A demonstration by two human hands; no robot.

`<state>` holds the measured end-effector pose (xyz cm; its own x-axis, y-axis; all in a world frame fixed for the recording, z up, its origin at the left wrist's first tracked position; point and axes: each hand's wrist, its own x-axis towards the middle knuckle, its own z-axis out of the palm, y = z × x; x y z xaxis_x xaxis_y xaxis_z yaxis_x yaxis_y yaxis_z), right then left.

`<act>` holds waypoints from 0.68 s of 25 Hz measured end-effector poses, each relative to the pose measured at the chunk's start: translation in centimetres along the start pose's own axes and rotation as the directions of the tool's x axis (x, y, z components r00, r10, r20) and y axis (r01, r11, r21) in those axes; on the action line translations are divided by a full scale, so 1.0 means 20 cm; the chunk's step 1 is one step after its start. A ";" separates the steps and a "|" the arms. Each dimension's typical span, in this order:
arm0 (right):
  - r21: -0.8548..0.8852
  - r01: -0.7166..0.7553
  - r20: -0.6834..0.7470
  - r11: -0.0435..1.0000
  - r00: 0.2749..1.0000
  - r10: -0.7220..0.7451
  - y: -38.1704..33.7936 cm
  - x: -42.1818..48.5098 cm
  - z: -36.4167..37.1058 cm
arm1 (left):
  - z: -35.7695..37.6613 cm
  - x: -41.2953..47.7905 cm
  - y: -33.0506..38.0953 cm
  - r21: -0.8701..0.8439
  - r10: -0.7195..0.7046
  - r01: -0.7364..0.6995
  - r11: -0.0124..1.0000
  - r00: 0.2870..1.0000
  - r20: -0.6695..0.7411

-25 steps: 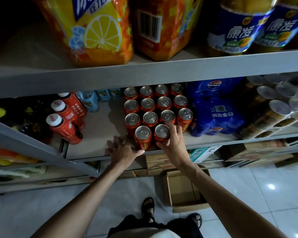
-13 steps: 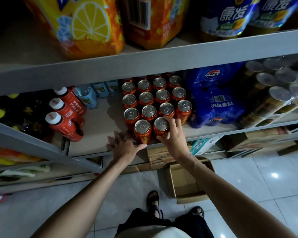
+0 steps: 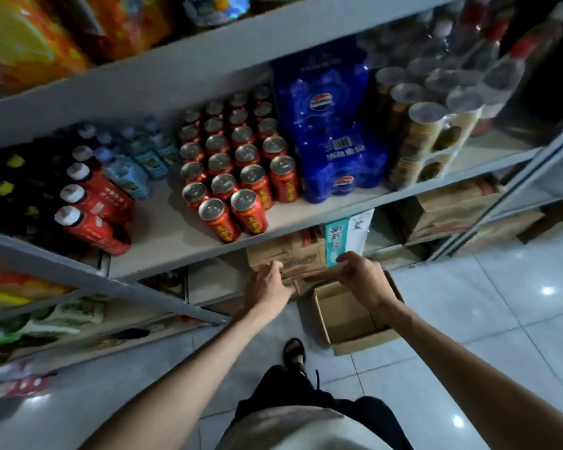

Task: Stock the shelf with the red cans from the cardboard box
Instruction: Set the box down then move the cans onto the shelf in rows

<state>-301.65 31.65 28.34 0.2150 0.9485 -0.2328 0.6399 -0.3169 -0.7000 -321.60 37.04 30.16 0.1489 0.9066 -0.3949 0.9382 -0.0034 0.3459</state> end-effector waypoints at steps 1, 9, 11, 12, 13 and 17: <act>-0.010 -0.025 0.034 1.000 0.999 0.025 0.08 -0.05 -0.03 | 0.04 0.00 0.08 -0.056 0.024 -0.019 0.998 0.996 0.091; 0.161 -0.452 0.039 0.877 0.891 0.452 0.85 -0.40 -0.14 | 0.57 0.19 0.63 -0.126 0.148 -0.098 0.987 0.865 0.480; 0.175 -0.535 0.035 0.826 0.842 0.538 1.04 -0.40 -0.07 | 0.78 0.33 0.65 -0.035 0.156 -0.162 0.986 0.835 0.527; 0.164 -0.561 0.030 0.811 0.825 0.565 1.15 -0.37 -0.02 | 0.91 0.41 0.65 0.019 0.150 -0.193 0.981 0.816 0.558; 0.138 -0.578 0.027 0.804 0.814 0.581 1.27 -0.33 0.07 | 1.05 0.51 0.63 0.076 0.137 -0.223 0.972 0.797 0.588; 0.054 -0.560 0.045 0.827 0.829 0.558 1.85 0.08 0.53 | 1.75 1.00 0.46 0.219 0.182 -0.377 0.900 0.781 0.597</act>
<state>-285.50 21.49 -5.05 0.5022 0.6091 -0.6138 0.3689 -0.7929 -0.4850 -299.11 40.37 -4.37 0.4737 0.4552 -0.7539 0.8565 -0.4373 0.2740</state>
